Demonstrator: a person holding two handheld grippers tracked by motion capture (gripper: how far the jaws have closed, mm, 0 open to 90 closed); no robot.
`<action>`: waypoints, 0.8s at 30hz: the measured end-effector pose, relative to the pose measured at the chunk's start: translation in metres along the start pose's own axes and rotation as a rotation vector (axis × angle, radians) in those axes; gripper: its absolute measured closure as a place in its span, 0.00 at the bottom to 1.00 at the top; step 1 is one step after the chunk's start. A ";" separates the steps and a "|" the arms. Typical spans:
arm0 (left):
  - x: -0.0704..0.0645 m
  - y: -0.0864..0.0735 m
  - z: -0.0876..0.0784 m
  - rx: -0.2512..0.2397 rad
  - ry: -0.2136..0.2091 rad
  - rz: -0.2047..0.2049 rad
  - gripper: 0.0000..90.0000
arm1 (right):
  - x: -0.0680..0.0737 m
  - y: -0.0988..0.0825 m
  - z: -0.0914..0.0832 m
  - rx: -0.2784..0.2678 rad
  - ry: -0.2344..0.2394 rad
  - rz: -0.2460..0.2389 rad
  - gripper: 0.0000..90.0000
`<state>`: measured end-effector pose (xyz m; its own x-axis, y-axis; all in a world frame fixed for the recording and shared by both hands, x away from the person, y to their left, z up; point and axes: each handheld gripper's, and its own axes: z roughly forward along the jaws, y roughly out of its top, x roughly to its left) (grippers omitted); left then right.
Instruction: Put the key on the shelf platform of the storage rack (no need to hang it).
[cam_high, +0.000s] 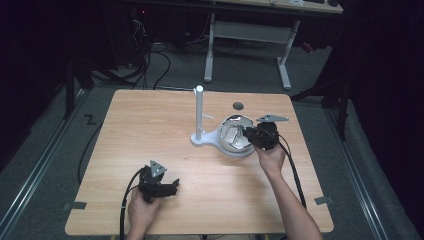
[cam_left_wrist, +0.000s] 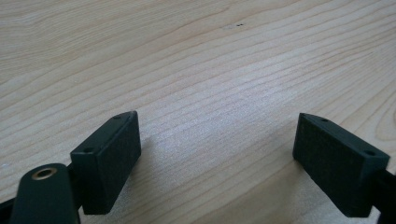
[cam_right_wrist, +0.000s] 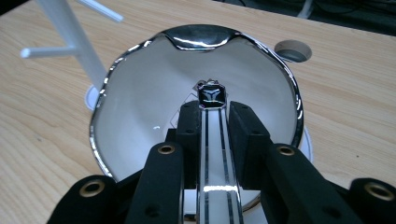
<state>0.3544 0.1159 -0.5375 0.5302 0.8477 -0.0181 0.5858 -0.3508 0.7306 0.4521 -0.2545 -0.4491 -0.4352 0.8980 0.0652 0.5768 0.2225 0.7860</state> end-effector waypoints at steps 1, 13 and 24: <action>0.000 0.000 0.000 0.001 -0.001 0.000 0.17 | 0.000 0.000 0.002 0.005 -0.008 -0.004 0.84; 0.000 0.000 0.000 0.001 -0.001 0.000 0.17 | 0.000 -0.004 0.014 0.067 -0.052 -0.031 0.80; 0.000 0.000 0.000 0.001 -0.001 0.000 0.17 | 0.000 -0.002 -0.001 0.020 -0.010 -0.014 0.67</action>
<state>0.3543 0.1159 -0.5375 0.5309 0.8472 -0.0187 0.5863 -0.3513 0.7300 0.4505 -0.2557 -0.4500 -0.4364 0.8984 0.0484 0.5844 0.2422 0.7745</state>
